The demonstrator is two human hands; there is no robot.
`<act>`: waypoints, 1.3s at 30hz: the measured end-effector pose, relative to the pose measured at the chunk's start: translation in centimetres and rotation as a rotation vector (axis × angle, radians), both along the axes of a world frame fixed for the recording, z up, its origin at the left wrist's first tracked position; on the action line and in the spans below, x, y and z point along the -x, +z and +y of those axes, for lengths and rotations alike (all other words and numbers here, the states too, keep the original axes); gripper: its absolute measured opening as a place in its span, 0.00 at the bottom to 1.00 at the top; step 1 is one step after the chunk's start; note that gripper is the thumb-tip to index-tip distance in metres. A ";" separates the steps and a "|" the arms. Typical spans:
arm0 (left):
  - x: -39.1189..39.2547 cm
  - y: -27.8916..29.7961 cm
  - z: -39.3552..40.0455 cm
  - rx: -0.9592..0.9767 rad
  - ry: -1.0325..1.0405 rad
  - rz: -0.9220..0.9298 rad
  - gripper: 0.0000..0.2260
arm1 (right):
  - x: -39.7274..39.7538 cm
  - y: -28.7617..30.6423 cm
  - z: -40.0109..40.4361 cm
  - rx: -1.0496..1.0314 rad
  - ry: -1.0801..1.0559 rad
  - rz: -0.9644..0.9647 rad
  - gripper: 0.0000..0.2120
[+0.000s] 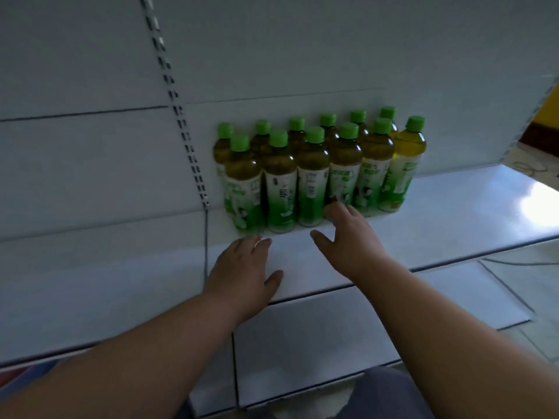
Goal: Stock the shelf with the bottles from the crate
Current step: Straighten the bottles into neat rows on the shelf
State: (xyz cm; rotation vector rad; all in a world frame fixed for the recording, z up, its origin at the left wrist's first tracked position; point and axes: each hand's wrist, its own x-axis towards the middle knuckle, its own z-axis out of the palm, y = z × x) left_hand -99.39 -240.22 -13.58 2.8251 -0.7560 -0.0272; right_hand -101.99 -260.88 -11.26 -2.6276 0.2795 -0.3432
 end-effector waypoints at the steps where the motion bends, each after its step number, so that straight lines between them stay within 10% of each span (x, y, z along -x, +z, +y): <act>1: -0.3 0.3 1.3 -0.009 0.050 0.012 0.32 | -0.3 0.4 1.5 0.009 0.033 -0.010 0.25; 23: -7.0 -4.7 4.4 -0.075 0.139 0.071 0.45 | -7.2 6.0 11.9 -0.001 0.069 -0.369 0.28; 39: -7.2 -5.3 4.3 -0.020 0.154 0.050 0.47 | -10.6 11.1 12.4 0.080 0.089 -0.103 0.16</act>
